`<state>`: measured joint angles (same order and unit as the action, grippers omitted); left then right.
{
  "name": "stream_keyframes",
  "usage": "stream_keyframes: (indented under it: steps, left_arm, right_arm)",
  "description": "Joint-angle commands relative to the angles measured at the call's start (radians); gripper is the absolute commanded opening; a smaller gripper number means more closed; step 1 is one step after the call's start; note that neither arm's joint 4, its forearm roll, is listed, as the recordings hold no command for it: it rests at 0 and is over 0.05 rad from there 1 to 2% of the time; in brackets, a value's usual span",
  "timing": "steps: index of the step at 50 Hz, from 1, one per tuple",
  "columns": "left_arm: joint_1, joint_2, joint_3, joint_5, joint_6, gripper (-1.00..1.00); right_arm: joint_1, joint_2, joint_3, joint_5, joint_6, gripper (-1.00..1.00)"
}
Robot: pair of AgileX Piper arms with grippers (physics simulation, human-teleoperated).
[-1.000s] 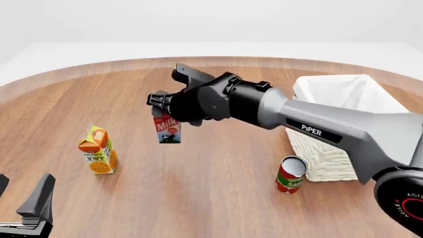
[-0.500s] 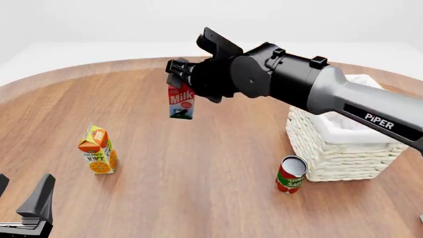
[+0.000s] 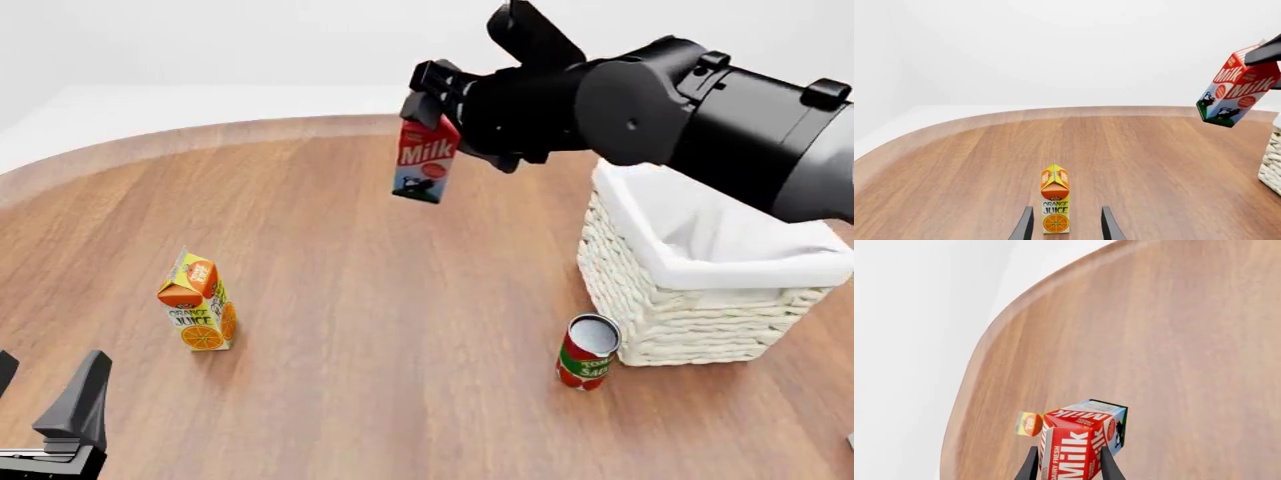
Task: Pick the milk and place it in the basket.
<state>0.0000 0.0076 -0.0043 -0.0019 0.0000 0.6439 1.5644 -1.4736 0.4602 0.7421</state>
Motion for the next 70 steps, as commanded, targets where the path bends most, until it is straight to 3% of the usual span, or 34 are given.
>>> stream_keyframes:
  steps: [1, 34, 70]
  left_arm:
    - [0.0, 0.0, 0.0, 0.0, 0.0, 1.0]
    - [0.0, 0.0, 0.0, 0.0, 0.0, 1.0]
    - [0.0, 0.0, 0.0, 0.0, 0.0, 1.0]
  right_arm:
    - [-0.059, -0.113, 0.045, 0.002, 0.008, -1.0]
    - [-0.17, -0.279, 0.155, 0.023, 0.026, -1.0]
    - [-0.343, -0.377, 0.181, 0.058, 0.038, -1.0]
